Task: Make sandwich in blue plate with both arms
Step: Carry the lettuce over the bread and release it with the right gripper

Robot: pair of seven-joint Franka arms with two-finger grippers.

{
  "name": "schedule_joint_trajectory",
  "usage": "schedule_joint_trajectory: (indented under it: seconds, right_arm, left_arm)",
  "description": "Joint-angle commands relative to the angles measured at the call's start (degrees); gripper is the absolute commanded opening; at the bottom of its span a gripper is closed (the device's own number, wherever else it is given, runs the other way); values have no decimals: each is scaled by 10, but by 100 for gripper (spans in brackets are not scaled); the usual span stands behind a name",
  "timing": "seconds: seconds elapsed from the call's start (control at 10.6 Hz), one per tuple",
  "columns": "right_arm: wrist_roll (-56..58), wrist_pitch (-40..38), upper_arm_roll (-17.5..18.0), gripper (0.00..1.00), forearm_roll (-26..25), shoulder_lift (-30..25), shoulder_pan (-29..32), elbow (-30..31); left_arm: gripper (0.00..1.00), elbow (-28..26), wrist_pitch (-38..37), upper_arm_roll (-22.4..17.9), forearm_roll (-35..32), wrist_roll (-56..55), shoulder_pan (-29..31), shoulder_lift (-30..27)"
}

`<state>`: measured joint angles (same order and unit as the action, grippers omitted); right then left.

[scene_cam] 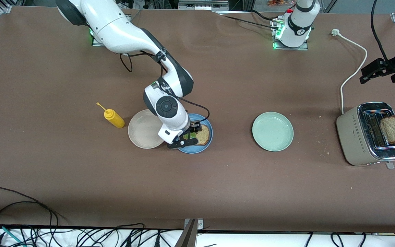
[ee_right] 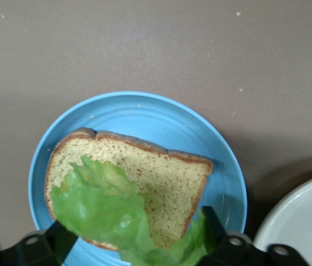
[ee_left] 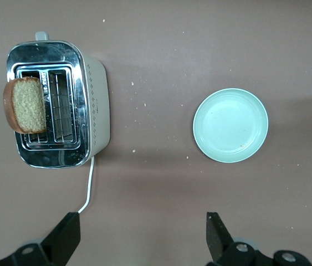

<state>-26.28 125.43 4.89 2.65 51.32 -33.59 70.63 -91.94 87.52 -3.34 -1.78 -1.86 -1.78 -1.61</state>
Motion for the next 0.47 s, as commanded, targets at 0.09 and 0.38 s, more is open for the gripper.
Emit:
schedule_joint_trajectory:
  seconds: [0.09,0.38]
  right_arm:
    - [5,-6,-4,100,12,-44,4,-5]
    - [10,-46,-7,100,11,-84,5,-5]
  left_arm:
    - [100,9,-5,4,-18,3,2,4]
    - [100,9,-5,4,-18,3,3,4]
